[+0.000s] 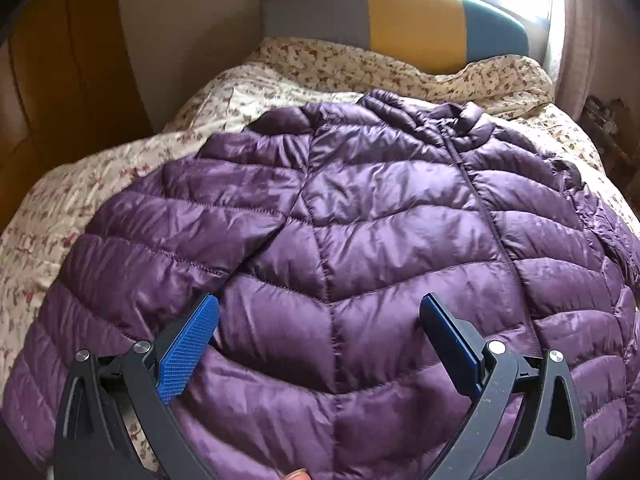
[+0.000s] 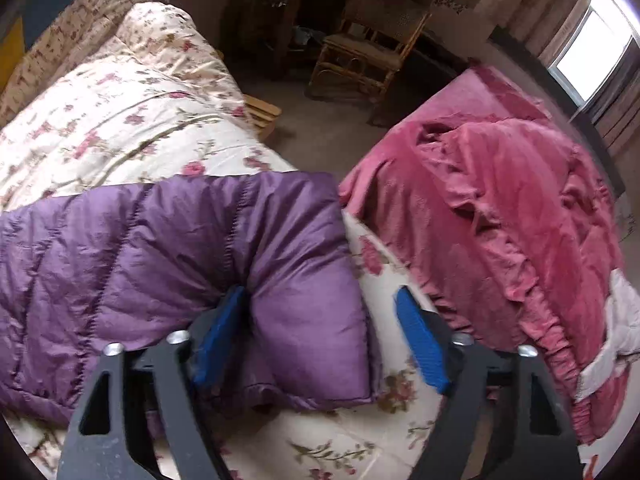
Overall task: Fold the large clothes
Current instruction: 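Grasp the sleeve cuff of the purple jacket with the right gripper, then lift the sleeve and fold it across the jacket body with the right gripper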
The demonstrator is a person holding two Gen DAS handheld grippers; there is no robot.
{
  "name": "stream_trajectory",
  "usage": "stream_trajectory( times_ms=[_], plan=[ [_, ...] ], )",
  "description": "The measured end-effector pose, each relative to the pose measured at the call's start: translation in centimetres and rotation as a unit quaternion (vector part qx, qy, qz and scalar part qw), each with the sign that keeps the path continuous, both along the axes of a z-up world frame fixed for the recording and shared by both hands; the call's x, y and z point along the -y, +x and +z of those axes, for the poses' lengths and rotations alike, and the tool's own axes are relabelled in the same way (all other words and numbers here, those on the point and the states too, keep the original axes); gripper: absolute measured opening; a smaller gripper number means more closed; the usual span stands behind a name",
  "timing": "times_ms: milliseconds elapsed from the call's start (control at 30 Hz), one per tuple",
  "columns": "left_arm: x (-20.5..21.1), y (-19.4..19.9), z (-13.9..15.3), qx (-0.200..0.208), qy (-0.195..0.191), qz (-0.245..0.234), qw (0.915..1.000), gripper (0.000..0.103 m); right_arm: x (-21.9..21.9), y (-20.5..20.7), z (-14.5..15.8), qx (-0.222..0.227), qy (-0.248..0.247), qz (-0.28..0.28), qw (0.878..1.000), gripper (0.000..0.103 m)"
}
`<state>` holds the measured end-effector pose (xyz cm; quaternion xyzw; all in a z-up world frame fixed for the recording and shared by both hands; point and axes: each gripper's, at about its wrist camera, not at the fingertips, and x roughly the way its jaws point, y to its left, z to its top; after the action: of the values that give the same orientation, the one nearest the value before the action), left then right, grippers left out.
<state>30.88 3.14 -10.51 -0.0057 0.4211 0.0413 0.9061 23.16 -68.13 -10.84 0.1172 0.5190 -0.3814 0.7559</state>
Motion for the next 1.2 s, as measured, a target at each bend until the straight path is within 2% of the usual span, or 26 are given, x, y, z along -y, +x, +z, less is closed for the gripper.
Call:
stream_trajectory(
  times_ms=[67, 100, 133, 200, 400, 633, 900, 1200],
  plan=[
    [-0.5, 0.2, -0.4, -0.007, -0.01, 0.005, 0.9999, 0.1, -0.4, 0.2, 0.0, 0.016, 0.021, 0.006, 1.0, 0.04],
    [-0.6, 0.2, -0.5, -0.008, -0.015, 0.006, 0.9998, 0.1, -0.7, 0.7, -0.3, 0.016, 0.022, 0.011, 1.0, 0.024],
    [-0.8, 0.2, -0.7, -0.01, -0.019, 0.006, 0.9998, 0.1, -1.3, 1.2, -0.1, 0.014, 0.022, 0.022, 0.999, 0.014],
    [-0.8, 0.2, -0.8, -0.012, -0.02, 0.004, 0.9997, 0.1, -2.6, 2.0, 0.1, 0.003, 0.009, 0.033, 0.999, 0.01],
    [-0.7, 0.2, -0.8, -0.012, -0.025, -0.001, 0.9996, 0.1, -6.1, 3.8, 2.8, 0.011, -0.05, 0.078, 0.996, 0.009],
    [-0.8, 0.1, -0.4, -0.007, -0.03, -0.006, 0.9995, 0.1, -14.4, 7.6, 6.9, 0.044, -0.094, 0.174, 0.979, 0.008],
    [-1.2, 0.1, -0.2, -0.009, -0.037, -0.01, 0.9992, 0.1, -26.6, 11.7, 8.8, 0.088, -0.075, 0.275, 0.954, 0.008],
    [-3.1, 0.2, -0.1, -0.009, -0.059, -0.006, 0.9982, 0.1, -36.8, 13.7, 7.5, 0.098, -0.056, 0.358, 0.927, 0.008]
  ],
)
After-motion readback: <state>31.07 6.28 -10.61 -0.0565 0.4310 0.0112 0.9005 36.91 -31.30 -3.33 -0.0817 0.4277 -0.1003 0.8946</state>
